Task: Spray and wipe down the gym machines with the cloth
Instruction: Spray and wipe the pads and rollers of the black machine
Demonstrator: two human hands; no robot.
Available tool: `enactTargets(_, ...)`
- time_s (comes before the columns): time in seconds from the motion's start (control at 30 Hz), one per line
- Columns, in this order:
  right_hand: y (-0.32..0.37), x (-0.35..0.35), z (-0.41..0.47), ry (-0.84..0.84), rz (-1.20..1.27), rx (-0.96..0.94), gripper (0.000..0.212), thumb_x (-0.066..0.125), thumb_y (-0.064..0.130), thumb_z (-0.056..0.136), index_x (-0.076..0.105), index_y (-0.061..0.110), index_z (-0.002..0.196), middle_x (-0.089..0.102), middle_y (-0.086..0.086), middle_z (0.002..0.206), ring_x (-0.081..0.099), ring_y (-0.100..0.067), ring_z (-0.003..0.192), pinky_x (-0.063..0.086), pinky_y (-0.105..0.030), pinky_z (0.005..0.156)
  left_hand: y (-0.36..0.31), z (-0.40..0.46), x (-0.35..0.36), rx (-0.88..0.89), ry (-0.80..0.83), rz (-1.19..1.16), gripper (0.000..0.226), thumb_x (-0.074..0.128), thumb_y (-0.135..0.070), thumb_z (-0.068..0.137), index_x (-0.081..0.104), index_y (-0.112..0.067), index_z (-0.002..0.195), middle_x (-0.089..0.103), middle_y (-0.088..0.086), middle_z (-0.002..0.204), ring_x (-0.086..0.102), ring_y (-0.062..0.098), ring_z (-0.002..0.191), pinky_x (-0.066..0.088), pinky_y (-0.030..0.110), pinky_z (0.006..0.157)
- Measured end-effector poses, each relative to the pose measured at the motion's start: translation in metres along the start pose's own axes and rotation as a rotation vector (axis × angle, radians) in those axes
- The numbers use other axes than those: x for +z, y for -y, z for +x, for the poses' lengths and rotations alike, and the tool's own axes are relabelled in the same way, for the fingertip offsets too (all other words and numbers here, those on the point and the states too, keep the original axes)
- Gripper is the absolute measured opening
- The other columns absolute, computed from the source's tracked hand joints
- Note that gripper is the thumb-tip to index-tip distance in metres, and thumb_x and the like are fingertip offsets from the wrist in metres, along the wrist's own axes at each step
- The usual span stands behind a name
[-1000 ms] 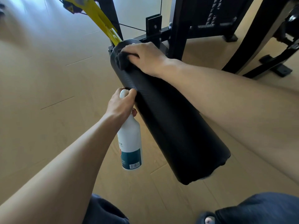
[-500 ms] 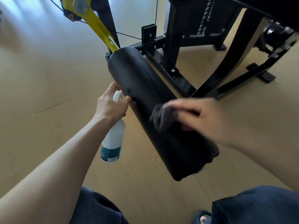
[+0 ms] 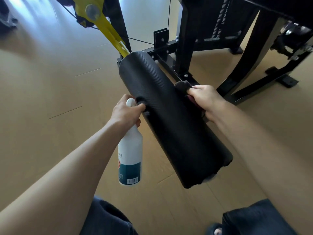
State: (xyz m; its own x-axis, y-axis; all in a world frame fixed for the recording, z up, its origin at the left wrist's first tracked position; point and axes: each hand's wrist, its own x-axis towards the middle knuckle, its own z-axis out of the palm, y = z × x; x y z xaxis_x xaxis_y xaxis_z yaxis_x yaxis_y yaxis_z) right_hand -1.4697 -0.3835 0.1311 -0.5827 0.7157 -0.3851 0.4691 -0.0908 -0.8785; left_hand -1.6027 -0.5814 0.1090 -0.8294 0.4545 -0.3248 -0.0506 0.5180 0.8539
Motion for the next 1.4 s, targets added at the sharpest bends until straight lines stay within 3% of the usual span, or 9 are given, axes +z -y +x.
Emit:
enactTargets(0.23, 0.016, 0.005, -0.022, -0.020, -0.254, -0.303, 0.021, 0.061, 0.037, 0.097, 0.076, 0.031, 0.111, 0.076, 0.007, 0.095, 0.071, -0.016, 0.097, 0.056, -0.042, 0.096, 0.009, 0.004, -0.005, -0.128, 0.013, 0.084, 0.017, 0.077, -0.021, 0.093, 0.066, -0.018, 0.106, 0.068, 0.016, 0.091, 0.058, 0.023, 0.060, 0.059, 0.039, 0.070)
enactTargets(0.4, 0.014, -0.003, -0.013, -0.098, -0.054, -0.242, 0.015, 0.060, 0.032, 0.099, 0.074, 0.032, 0.095, 0.076, 0.001, 0.099, 0.071, -0.021, 0.098, 0.056, -0.041, 0.095, -0.001, -0.004, -0.013, 0.016, -0.074, 0.083, 0.012, 0.074, -0.032, 0.094, 0.067, -0.022, 0.095, 0.072, 0.015, 0.087, 0.062, 0.023, 0.063, 0.064, 0.053, 0.084)
enactTargets(0.5, -0.005, 0.001, 0.000, -0.091, 0.001, -0.050, 0.018, 0.061, 0.027, 0.100, 0.075, 0.025, 0.111, 0.073, 0.003, 0.099, 0.069, -0.018, 0.099, 0.056, -0.036, 0.095, -0.013, -0.009, -0.008, 0.125, -0.074, 0.103, 0.012, 0.073, -0.038, 0.096, 0.064, -0.030, 0.098, 0.068, 0.008, 0.087, 0.063, 0.018, 0.062, 0.064, 0.045, 0.076)
enactTargets(0.6, -0.017, 0.006, 0.006, -0.035, 0.011, 0.059, 0.014, 0.064, 0.027, 0.098, 0.077, 0.022, 0.100, 0.071, 0.003, 0.093, 0.068, -0.017, 0.092, 0.056, -0.030, 0.084, -0.015, -0.011, -0.001, 0.107, -0.058, 0.082, 0.015, 0.076, -0.036, 0.094, 0.062, -0.031, 0.099, 0.068, 0.009, 0.091, 0.062, 0.018, 0.061, 0.064, 0.044, 0.074)
enactTargets(0.7, -0.011, 0.004, 0.006, -0.036, 0.057, 0.018, 0.017, 0.064, 0.025, 0.099, 0.076, 0.023, 0.111, 0.071, 0.004, 0.095, 0.067, -0.010, 0.086, 0.055, -0.025, 0.075, -0.010, -0.009, -0.001, 0.049, -0.052, 0.074, 0.015, 0.075, -0.031, 0.094, 0.062, -0.027, 0.099, 0.067, 0.011, 0.087, 0.062, 0.020, 0.063, 0.064, 0.048, 0.078)
enactTargets(0.83, -0.005, 0.005, 0.002, -0.063, -0.059, -0.147, 0.019, 0.062, 0.028, 0.100, 0.075, 0.026, 0.113, 0.074, 0.004, 0.101, 0.070, -0.012, 0.094, 0.057, -0.029, 0.086, -0.004, -0.011, -0.003, -0.010, -0.028, 0.106, 0.011, 0.074, -0.027, 0.095, 0.064, -0.023, 0.096, 0.066, 0.010, 0.078, 0.060, 0.022, 0.062, 0.062, 0.051, 0.084)
enactTargets(1.0, -0.006, 0.003, -0.004, -0.120, 0.030, -0.174, 0.023, 0.058, 0.027, 0.103, 0.073, 0.026, 0.120, 0.072, 0.007, 0.105, 0.068, -0.006, 0.092, 0.052, -0.017, 0.073, -0.008, -0.015, -0.009, 0.075, -0.089, 0.226, 0.016, 0.070, -0.031, 0.098, 0.062, -0.020, 0.088, 0.066, 0.011, 0.084, 0.059, 0.018, 0.060, 0.051, 0.030, 0.061)
enactTargets(1.17, -0.004, 0.003, -0.004, -0.169, 0.063, -0.189, 0.018, 0.057, 0.031, 0.101, 0.073, 0.029, 0.110, 0.074, 0.006, 0.102, 0.070, -0.015, 0.099, 0.057, -0.037, 0.095, -0.018, -0.016, -0.014, 0.203, -0.157, 0.266, 0.019, 0.071, -0.037, 0.098, 0.063, -0.021, 0.093, 0.064, 0.006, 0.091, 0.061, 0.015, 0.062, 0.042, 0.019, 0.052)
enactTargets(1.4, 0.001, 0.011, -0.012, -0.122, 0.169, -0.225, 0.020, 0.057, 0.023, 0.102, 0.073, 0.026, 0.115, 0.074, 0.004, 0.104, 0.071, -0.009, 0.094, 0.059, -0.024, 0.088, -0.020, -0.011, -0.016, 0.136, -0.321, 0.137, 0.022, 0.068, -0.037, 0.098, 0.061, -0.016, 0.094, 0.069, 0.014, 0.093, 0.061, 0.014, 0.058, 0.045, 0.025, 0.054)
